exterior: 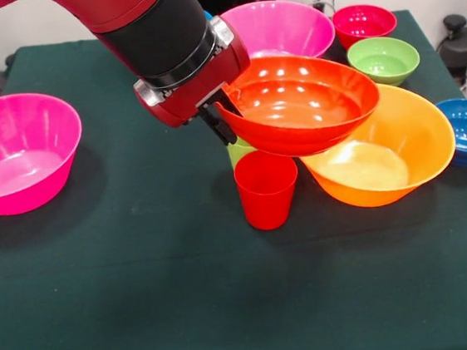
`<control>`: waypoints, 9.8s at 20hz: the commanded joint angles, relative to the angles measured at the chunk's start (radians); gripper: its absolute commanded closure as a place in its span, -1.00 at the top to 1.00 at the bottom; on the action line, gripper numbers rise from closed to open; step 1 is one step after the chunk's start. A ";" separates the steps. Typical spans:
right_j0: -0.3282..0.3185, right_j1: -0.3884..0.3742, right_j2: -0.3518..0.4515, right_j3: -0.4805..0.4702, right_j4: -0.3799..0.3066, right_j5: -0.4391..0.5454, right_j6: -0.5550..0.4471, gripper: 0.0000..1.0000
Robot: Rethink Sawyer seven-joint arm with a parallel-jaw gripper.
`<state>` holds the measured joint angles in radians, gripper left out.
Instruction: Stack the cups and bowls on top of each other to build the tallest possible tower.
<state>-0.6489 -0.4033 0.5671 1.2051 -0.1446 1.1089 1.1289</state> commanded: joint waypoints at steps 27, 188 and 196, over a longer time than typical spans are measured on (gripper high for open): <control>-0.010 0.004 -0.041 0.099 -0.032 -0.023 0.052 -1.00; -0.088 0.060 0.067 0.241 -0.068 -0.275 0.019 -1.00; -0.066 0.048 0.031 0.216 -0.083 -0.203 0.020 -1.00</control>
<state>-0.7441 -0.3599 0.6292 1.4396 -0.2018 0.8369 1.1289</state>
